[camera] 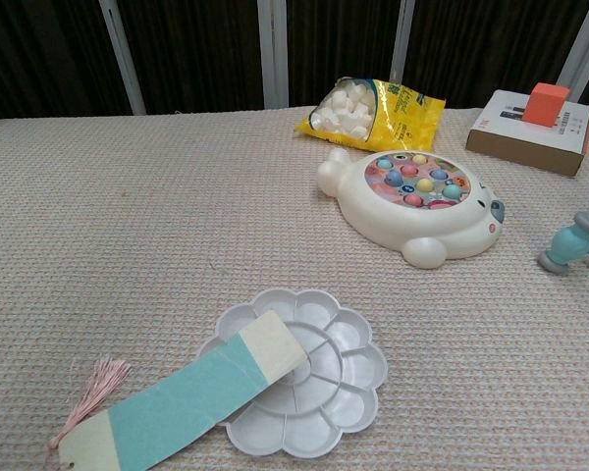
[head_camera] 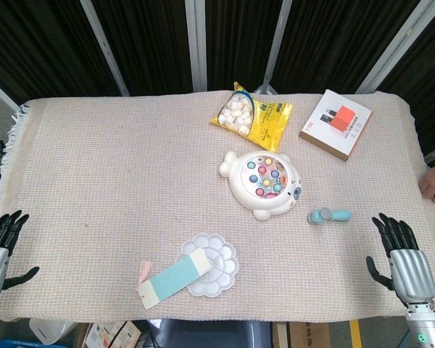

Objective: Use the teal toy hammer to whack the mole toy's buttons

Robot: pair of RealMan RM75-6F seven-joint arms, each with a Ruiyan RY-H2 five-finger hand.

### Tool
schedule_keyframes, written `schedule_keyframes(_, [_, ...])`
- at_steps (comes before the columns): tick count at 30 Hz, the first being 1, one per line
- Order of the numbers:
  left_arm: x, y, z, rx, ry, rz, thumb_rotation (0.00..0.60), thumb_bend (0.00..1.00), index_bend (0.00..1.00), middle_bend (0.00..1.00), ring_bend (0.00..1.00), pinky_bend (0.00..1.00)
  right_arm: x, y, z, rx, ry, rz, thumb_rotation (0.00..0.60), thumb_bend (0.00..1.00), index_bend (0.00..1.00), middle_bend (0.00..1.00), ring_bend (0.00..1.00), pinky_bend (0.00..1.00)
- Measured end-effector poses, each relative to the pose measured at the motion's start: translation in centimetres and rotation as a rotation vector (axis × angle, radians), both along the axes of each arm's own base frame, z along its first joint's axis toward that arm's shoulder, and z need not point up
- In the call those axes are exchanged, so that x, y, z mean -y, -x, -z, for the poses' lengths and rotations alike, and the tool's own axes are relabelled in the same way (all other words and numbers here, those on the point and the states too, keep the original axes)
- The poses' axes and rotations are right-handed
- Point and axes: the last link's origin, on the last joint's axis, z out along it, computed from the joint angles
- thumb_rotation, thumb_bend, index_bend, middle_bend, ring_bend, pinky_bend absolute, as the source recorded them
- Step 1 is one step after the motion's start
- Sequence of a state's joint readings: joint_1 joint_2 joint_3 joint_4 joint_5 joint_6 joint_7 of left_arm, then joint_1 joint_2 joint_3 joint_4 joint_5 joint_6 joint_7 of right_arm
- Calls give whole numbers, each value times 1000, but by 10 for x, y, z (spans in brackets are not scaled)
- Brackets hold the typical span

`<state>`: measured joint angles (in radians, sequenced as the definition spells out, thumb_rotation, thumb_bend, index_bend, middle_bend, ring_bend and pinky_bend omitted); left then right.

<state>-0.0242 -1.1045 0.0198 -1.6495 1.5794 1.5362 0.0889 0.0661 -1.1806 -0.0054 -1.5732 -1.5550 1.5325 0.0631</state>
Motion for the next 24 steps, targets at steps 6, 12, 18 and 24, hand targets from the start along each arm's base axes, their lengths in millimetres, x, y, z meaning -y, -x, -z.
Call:
schedule_keyframes(6, [0,-1,1,-2,2,-1,600,125,0,0,0,0,0,0,-2,1,5,-3,600,456,0,70,0,0])
schedule_keyframes(12, [2,-4,0,-9,-11,6,600,124,0,0,0,0,2,1,-3,-4,-3,0,600,456,0,70,0,0])
schedule_keyframes(18, [4,-5,0,-14,-20,1,600,124,0,0,0,0,6,2,-5,1,7,-2,600,456,0,70,0,0])
schedule_keyframes(24, [4,-6,0,-15,-15,-2,600,124,0,0,0,0,17,6,-9,6,-9,9,600,456,0,72,0,0])
